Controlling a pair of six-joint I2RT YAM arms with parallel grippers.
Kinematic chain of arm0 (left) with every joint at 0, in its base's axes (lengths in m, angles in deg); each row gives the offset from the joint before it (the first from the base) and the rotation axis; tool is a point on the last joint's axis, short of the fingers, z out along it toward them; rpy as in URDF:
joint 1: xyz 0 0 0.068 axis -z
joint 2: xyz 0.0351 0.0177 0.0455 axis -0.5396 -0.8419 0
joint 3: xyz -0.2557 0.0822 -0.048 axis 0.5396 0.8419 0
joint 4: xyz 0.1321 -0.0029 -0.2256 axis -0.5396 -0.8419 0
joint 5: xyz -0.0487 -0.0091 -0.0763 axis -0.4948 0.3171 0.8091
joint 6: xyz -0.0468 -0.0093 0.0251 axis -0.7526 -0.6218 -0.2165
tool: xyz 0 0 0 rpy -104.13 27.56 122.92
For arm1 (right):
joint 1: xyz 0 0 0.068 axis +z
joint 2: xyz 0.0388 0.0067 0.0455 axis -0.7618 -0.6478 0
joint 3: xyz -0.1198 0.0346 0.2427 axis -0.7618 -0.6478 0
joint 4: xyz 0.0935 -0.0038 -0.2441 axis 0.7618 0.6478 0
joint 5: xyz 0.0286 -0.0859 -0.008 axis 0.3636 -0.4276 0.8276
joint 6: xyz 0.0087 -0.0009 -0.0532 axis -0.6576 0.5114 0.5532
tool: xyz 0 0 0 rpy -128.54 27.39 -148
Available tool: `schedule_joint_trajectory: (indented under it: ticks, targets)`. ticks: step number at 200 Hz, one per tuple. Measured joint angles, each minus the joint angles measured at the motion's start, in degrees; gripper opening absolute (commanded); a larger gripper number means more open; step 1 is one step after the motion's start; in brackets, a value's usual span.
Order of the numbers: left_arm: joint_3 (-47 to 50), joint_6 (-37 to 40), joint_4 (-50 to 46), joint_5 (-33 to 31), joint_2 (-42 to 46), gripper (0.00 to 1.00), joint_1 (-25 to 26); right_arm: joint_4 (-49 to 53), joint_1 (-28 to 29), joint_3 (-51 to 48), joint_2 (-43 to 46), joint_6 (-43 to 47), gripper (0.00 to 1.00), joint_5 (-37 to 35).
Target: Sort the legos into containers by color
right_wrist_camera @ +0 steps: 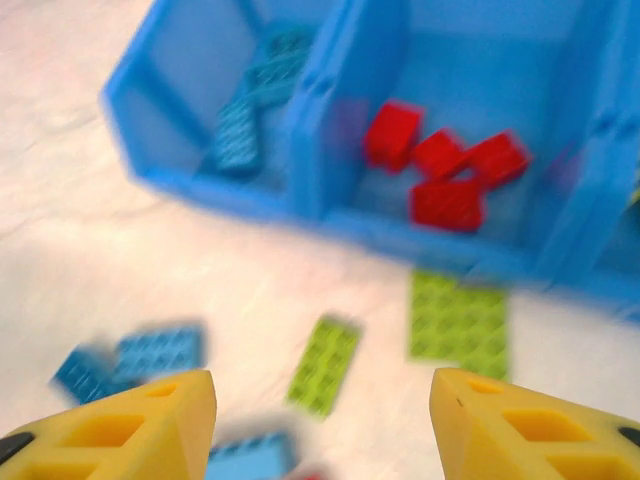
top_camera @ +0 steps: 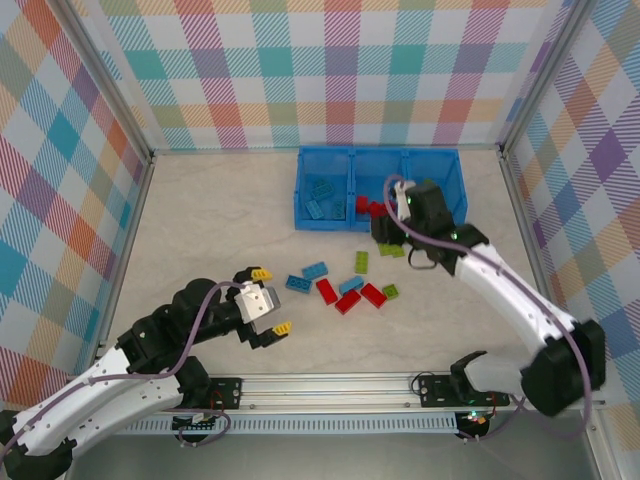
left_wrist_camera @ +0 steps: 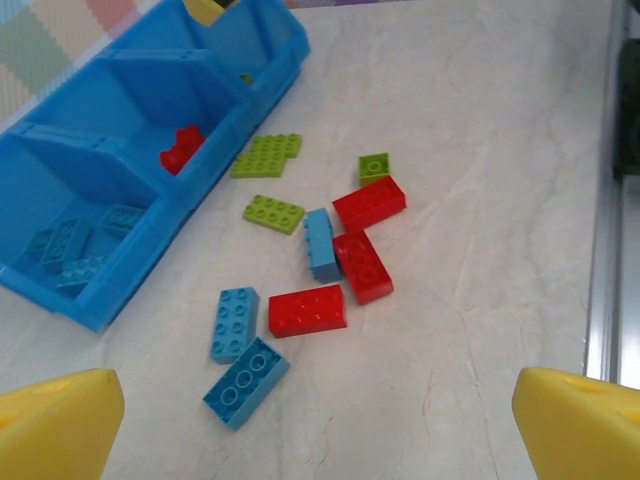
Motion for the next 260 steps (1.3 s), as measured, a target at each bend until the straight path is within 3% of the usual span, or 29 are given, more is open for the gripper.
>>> schedule_joint_trajectory:
  ticks: [20, 52, 122, 178, 208, 232, 260]
  targets:
    - [0.00, 1.68, -0.20, 1.57, -0.90, 1.00, 0.00, 3.74, 5.51, -5.64, 4.24, -2.82, 0.60, 1.75]
    - [0.00, 3.15, -0.92, 2.45, -2.95, 1.00, 0.00, 11.32, 9.90, -8.98, 2.10, -5.49, 0.61, 1.18]
    - [0.00, 3.78, -1.99, 1.38, -3.45, 1.00, 0.00, 20.72, 14.08, 1.42, -21.33, 2.93, 0.64, -6.14]
    - [0.00, 4.02, -2.16, 0.35, -3.19, 1.00, 0.00, 22.27, 14.69, 6.64, -28.98, 11.15, 0.66, -10.71]
    - [0.00, 4.22, -2.27, 0.31, -3.19, 1.00, 0.00, 22.77, 14.69, 8.72, -33.46, 13.35, 0.58, -11.89]
    - [0.00, 4.46, -2.71, 0.09, -3.13, 1.00, 0.00, 22.80, 14.69, 8.74, -34.93, 14.40, 0.42, -11.23]
    - [0.00, 4.85, -2.97, -0.13, -3.06, 1.00, 0.00, 21.79, 14.75, 8.39, -34.69, 14.29, 0.37, -9.60]
